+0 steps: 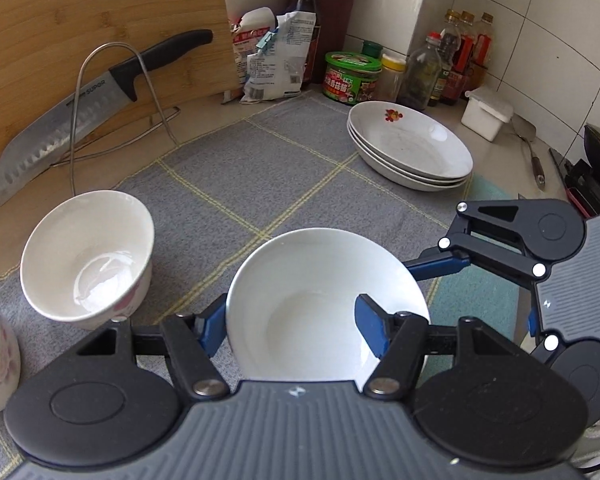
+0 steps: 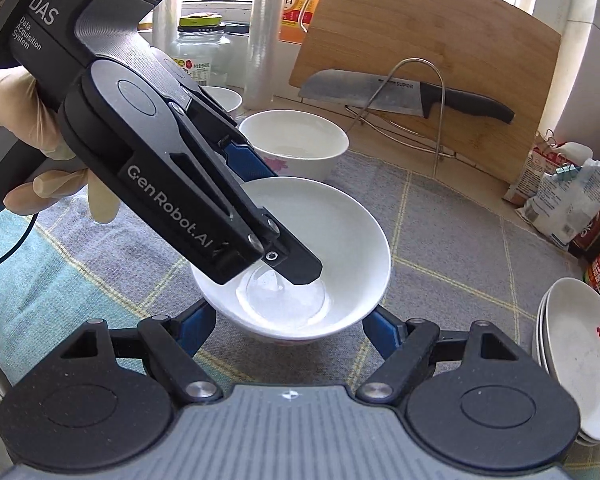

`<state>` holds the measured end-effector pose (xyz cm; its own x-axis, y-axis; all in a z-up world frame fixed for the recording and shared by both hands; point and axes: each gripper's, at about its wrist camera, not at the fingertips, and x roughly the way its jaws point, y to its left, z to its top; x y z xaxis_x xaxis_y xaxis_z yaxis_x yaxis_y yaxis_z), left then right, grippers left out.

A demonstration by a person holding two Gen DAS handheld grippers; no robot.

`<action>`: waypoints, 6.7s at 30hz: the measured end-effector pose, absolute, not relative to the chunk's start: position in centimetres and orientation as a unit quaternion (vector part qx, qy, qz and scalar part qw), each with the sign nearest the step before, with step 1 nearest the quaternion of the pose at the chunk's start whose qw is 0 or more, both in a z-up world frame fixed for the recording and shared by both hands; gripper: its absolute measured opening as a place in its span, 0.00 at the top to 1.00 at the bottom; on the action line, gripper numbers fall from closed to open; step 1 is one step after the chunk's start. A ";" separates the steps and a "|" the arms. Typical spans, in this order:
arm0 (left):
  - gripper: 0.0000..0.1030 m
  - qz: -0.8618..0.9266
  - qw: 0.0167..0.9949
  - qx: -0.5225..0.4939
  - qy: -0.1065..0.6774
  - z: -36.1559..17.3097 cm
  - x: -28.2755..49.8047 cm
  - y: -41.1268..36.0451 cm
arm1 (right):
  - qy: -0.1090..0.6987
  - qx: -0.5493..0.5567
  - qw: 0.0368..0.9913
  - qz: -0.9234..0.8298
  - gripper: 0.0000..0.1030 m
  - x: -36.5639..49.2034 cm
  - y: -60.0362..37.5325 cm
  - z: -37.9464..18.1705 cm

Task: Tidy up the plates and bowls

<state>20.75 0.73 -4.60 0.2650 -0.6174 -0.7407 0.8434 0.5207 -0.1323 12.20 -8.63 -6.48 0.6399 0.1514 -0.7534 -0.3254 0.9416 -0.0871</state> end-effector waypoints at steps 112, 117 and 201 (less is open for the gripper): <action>0.15 -0.246 0.915 0.095 0.306 -8.5 25.8 5.2 | 0.475 -0.056 0.835 0.271 0.15 35.9 -6.9 -7.8; 0.15 -0.248 0.914 0.094 0.306 -8.5 25.8 5.3 | 0.479 -0.051 0.831 0.277 0.17 36.1 -6.8 -7.9; 0.14 -0.386 0.842 0.160 0.342 -3.9 15.1 -1.0 | 0.476 0.046 0.860 0.177 0.17 19.5 -15.1 -3.6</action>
<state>15.07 -1.05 -3.87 0.4688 -0.5401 -0.6989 0.7590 0.6510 0.0061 19.45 -15.06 -3.55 0.4838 0.3486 -0.8028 -0.2612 0.9330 0.2477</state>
